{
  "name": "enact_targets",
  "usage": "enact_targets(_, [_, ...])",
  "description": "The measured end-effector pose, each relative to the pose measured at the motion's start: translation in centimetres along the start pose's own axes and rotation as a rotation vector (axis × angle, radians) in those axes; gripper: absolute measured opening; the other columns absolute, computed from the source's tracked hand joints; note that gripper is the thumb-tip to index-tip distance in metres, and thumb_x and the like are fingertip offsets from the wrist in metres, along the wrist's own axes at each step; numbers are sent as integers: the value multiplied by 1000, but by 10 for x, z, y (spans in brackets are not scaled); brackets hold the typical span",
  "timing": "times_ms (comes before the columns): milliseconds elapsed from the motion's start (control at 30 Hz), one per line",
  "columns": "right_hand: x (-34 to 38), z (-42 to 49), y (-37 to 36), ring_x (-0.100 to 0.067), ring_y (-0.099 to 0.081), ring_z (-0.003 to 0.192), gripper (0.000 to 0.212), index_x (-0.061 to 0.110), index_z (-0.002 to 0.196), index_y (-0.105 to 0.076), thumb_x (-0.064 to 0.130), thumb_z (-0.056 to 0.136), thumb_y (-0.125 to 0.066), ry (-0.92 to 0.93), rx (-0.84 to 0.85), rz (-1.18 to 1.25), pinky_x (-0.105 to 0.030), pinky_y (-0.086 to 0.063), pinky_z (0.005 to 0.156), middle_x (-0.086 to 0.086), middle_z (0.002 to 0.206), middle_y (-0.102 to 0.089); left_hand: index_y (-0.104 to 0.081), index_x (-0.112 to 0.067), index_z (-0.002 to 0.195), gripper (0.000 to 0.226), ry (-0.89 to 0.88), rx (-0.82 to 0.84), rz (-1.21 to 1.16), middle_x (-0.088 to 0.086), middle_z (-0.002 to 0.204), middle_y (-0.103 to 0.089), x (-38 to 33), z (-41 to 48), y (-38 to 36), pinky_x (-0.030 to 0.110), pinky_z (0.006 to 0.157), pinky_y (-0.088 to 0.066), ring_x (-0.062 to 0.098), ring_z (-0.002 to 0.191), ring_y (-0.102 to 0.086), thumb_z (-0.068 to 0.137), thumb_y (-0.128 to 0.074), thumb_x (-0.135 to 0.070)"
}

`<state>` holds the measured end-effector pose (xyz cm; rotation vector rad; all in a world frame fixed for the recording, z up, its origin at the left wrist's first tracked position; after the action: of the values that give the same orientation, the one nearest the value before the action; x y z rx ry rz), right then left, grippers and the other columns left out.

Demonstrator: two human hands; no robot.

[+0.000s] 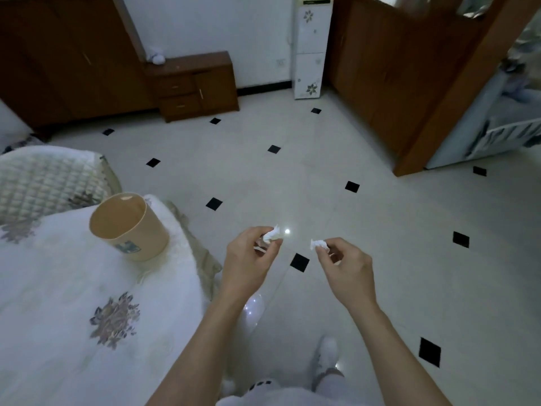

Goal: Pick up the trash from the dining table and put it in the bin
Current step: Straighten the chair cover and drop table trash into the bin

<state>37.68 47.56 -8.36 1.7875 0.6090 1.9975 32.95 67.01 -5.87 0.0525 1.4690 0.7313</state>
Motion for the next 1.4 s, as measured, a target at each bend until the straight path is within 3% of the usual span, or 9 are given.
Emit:
enact_targets(200, [-4,100,-28,-3,-62,68,12,29,81,-69,34,91,-66,58,93,15,-31,-53,64,12,68,-67,-70,-27,96,9,67,-53,9,-9,85,-66,16,80,-23,10,65,-44,8,74,-61,89,-71,-22])
enact_targets(500, [17,304,-56,-2,-62,70,18,30,82,-70,44,90,-62,194,273,22,-27,-52,64,14,72,-67,-70,-27,91,9,115,-269,101,-10,78,-64,8,237,-54,10,62,-44,6,68,-59,88,-71,-19])
enact_targets(667, [46,388,-87,-4,-61,68,19,28,80,-69,42,91,-62,305,364,62,-26,-49,61,11,69,-65,-70,-22,89,2,234,-433,105,-8,78,-66,7,291,-52,8,61,-44,5,69,-59,89,-69,-20])
enact_targets(900, [73,420,-154,-4,-60,69,17,34,76,-66,39,92,-64,387,620,115,-20,-45,60,14,68,-64,-71,-18,96,8,369,-624,180,-4,84,-67,23,302,-25,4,61,-41,4,74,-62,88,-71,-17])
enact_targets(1133, [126,422,-234,-6,-59,63,17,27,78,-69,39,90,-65,556,837,142,-27,-49,61,10,65,-64,-72,-24,95,6,463,-874,315,-12,79,-66,48,296,28,6,64,-41,-4,74,-60,88,-71,-24])
enact_targets(1300, [170,428,-288,-3,-57,63,17,26,77,-69,37,90,-66,697,933,118,-24,-44,56,12,58,-58,-71,-32,98,11,472,-1028,233,-10,81,-68,75,319,64,16,70,-48,2,75,-63,87,-70,-30])
enact_targets(1400, [193,442,-318,-3,-57,61,15,28,76,-69,35,89,-67,745,969,115,-21,-42,56,15,55,-56,-71,-28,97,10,510,-1056,278,-9,83,-66,93,340,85,11,68,-43,3,79,-61,88,-71,-26])
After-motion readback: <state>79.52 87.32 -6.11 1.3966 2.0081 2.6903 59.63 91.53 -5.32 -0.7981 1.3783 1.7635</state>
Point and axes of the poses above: each hand's wrist, its own z-axis towards the middle knuckle, its own y-axis out of the back of the hand, x = y × z, the point moved 2 cm from there along z, towards the middle knuckle
